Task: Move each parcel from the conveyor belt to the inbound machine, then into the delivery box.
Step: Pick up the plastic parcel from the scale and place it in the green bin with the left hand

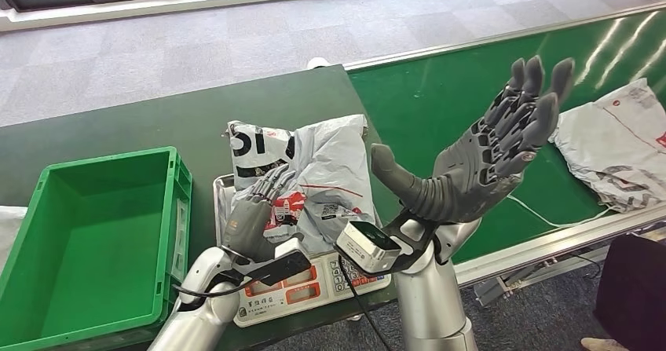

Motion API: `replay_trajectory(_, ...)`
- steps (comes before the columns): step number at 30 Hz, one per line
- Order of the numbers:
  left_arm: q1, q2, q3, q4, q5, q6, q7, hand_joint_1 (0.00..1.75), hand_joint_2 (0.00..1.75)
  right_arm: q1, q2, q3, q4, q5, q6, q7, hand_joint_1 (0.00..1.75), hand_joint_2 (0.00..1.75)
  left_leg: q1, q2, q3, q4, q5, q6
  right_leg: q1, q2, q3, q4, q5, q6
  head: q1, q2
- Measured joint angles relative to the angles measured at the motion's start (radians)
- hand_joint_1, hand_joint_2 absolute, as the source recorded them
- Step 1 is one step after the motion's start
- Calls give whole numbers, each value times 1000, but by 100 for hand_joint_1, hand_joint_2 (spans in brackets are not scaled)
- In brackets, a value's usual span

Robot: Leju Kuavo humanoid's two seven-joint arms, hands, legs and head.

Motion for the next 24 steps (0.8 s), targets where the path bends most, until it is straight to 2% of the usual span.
replay_trajectory(6, 0, 1, 0, 3, 1, 3, -1, 7, 175, 0, 0, 0, 6, 1, 0, 0, 0, 175, 0, 0, 0, 0, 0, 0, 0, 0, 0, 0, 0, 0, 0, 0)
replay_trajectory(7, -1, 1, 0, 3, 1, 3, -1, 9, 175, 0, 0, 0, 6, 1, 0, 0, 0, 175, 0, 0, 0, 0, 0, 0, 0, 0, 0, 0, 0, 0, 0, 0)
replay_trajectory(9, -1, 1, 0, 4, 1, 3, -1, 26, 175, 0, 0, 0, 6, 1, 0, 0, 0, 175, 0, 0, 0, 0, 0, 0, 0, 0, 0, 0, 0, 0, 0, 0)
replay_trajectory(13, -1, 1, 0, 5, 6, 3, -7, 161, 175, 0, 0, 0, 6, 0, 0, 0, 0, 175, 0, 0, 0, 0, 0, 0, 0, 0, 0, 0, 0, 0, 0, 0)
replay_trajectory(14, -1, 1, 0, 6, 8, 3, -10, 168, 175, 0, 0, 0, 6, -1, 0, 0, 0, 175, 0, 0, 0, 0, 0, 0, 0, 0, 0, 0, 0, 0, 0, 0)
replay_trajectory(16, -2, 1, 0, 6, 11, 1, -16, 175, 175, 0, 0, -1, 6, -3, 0, 0, 0, 175, 0, 0, 0, 0, 0, 0, 0, 0, 0, 0, 0, 0, 0, 0)
replay_trajectory(24, -5, 1, 0, 6, -4, -5, -16, 175, 175, 1, 0, -10, 6, -3, 0, 4, 0, 175, 0, 0, 0, 0, 0, 0, 0, 0, 0, 0, 0, 0, 0, 0)
